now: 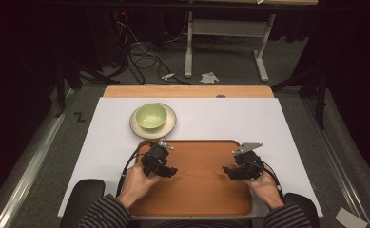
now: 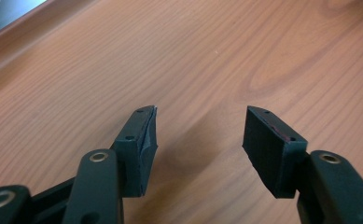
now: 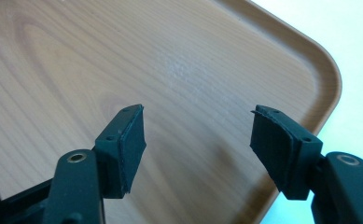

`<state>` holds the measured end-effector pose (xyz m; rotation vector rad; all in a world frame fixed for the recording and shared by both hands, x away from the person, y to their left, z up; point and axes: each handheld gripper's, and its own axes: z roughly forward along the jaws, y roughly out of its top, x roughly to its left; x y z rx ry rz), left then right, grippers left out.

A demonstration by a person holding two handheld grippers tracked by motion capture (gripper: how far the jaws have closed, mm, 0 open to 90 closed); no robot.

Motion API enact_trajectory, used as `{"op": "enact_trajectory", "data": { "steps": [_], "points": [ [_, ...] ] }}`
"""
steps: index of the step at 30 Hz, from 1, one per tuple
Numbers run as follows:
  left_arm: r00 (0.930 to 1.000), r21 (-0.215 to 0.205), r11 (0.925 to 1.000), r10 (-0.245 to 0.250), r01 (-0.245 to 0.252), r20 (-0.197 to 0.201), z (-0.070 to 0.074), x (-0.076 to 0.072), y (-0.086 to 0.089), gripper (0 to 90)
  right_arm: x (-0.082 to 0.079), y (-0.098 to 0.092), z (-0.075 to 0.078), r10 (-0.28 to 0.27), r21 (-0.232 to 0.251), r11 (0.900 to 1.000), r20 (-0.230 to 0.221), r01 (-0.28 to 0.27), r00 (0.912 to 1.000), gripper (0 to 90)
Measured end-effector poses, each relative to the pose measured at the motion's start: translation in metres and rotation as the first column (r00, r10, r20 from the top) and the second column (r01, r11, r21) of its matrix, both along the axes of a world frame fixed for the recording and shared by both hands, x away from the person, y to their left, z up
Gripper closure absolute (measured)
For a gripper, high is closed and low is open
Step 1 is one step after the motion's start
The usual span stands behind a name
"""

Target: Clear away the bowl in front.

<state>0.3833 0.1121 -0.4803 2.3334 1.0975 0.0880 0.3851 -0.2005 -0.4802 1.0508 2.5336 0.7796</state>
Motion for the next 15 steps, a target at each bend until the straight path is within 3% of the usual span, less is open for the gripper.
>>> {"op": "enact_trajectory", "data": {
  "steps": [11, 15],
  "points": [
    [0.9998, 0.007, 1.0000, -0.001, 0.001, 0.020, -0.0007, -0.0002, -0.0005, 41.2, 0.0000, -0.0008, -0.0001, -0.007, 0.006, 1.000, -0.002, 0.007, 1.0000, 36.6],
    [0.9978, 0.029, 0.9996, 0.003, -0.005, 0.066, 0.0021, -0.0006, 0.0003, 39.0, -0.0009, -0.0018, 0.0003, -0.008, 0.003, 1.000, 0.006, 0.008, 1.0000, 36.6]
  ]
}}
